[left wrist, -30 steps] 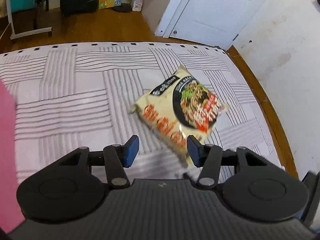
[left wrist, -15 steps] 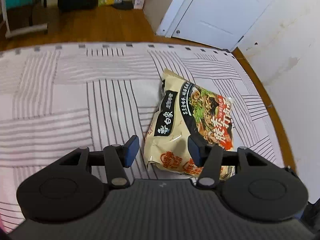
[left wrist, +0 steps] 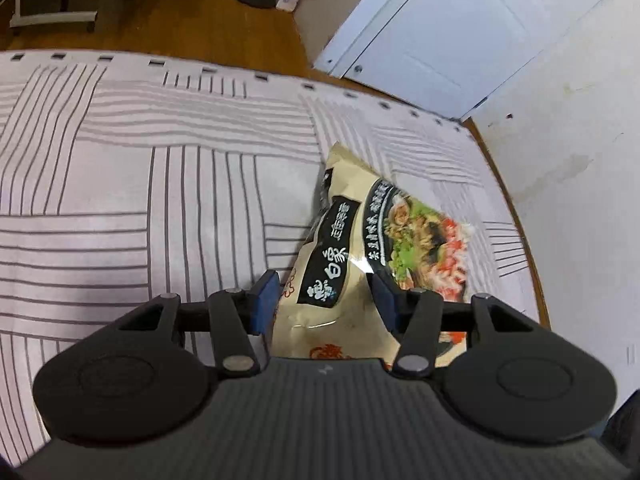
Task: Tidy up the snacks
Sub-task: 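Reach the right tool to the noodle packet and grasp it, then carry the noodle packet with the right tool over the pink box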
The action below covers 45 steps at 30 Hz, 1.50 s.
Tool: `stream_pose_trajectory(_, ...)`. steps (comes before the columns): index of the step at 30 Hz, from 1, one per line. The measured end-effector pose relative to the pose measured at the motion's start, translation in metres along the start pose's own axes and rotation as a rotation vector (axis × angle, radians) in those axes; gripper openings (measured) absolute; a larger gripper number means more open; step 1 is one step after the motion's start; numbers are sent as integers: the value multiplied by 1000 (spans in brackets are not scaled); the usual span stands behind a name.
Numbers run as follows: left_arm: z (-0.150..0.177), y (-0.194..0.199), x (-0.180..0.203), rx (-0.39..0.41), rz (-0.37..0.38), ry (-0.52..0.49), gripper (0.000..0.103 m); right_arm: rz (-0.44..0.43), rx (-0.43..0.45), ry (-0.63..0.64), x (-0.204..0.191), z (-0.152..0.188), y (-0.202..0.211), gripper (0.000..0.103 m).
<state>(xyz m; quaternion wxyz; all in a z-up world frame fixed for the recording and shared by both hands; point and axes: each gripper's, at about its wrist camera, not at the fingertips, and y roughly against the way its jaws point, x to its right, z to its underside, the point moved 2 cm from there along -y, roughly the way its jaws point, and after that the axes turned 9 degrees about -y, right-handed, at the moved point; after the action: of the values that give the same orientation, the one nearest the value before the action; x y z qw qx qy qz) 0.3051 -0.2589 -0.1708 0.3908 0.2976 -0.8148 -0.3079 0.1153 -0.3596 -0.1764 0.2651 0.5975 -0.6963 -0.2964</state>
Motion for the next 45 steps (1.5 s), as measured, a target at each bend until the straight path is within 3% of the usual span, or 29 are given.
stream_pose_trajectory(4,5,-8,-6,23,29,28,50,-1,3,-129,7,-6,-19,101)
stream_pose_trajectory(9,9,-13,-10,-45,118,96,50,3,32,-152,4,-8,-23,98)
stream_pose_trajectory(11,13,-7,-3,-54,92,74,50,13,32,-186,-2,-9,-19,95)
stream_pose_trajectory(14,20,11,15,-36,15,-37,50,14,36,-172,-14,-10,-7,94)
stream_pose_trajectory(18,30,31,27,-31,-16,-96,50,-2,54,-208,-27,-5,7,93)
stream_pose_trajectory(26,48,66,24,-103,19,-90,50,-4,57,-229,-48,11,41,92)
stream_pose_trajectory(30,53,90,32,-124,19,-134,50,16,65,-267,-64,14,62,92)
stream_pose_trajectory(45,84,201,33,-84,38,-134,51,-33,107,-198,-121,21,158,92)
